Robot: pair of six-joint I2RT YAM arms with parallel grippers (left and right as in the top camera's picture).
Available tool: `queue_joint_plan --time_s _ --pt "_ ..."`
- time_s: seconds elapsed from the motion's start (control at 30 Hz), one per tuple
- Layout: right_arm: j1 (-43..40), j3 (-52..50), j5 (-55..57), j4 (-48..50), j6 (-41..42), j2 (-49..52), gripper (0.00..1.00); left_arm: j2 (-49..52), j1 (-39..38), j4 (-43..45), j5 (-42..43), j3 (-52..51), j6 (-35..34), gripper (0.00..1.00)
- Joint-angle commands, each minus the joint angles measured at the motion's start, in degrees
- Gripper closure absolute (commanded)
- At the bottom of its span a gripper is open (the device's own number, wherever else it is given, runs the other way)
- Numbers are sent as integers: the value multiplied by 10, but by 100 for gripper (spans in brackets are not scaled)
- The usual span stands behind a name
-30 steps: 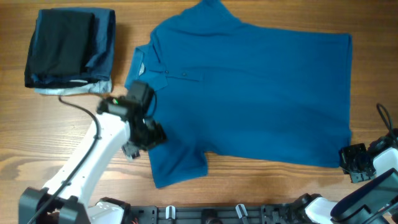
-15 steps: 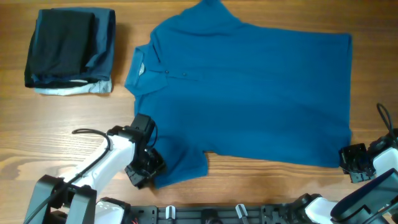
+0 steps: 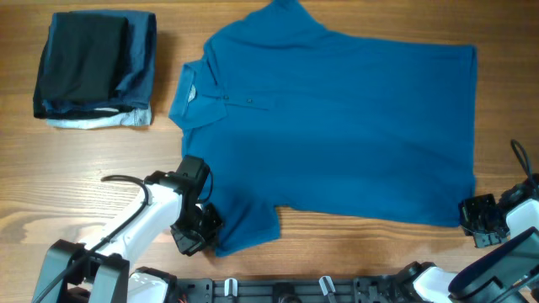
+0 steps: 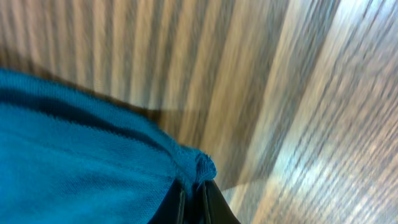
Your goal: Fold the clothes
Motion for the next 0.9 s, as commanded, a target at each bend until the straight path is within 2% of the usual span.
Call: queue_joint_plan --time_s 0.0,0.13,0.2,0.5,0.67,0.87 --pt "4 24 -29 -29 0 16 96 1 -3 -67 -18 86 76 96" --pt "6 49 -46 -50 -1 16 96 1 -3 -128 -80 173 84 96" --pt "14 66 -45 -70 -2 16 96 1 -3 -146 -85 213 99 96" --pt "83 169 -24 -154 3 16 96 1 -3 -188 -152 334 114 96" --pt "94 223 -14 -194 2 16 96 2 -3 -176 -215 436 114 96" --pt "94 229 -22 -189 0 16 96 5 -3 -98 -224 464 146 96"
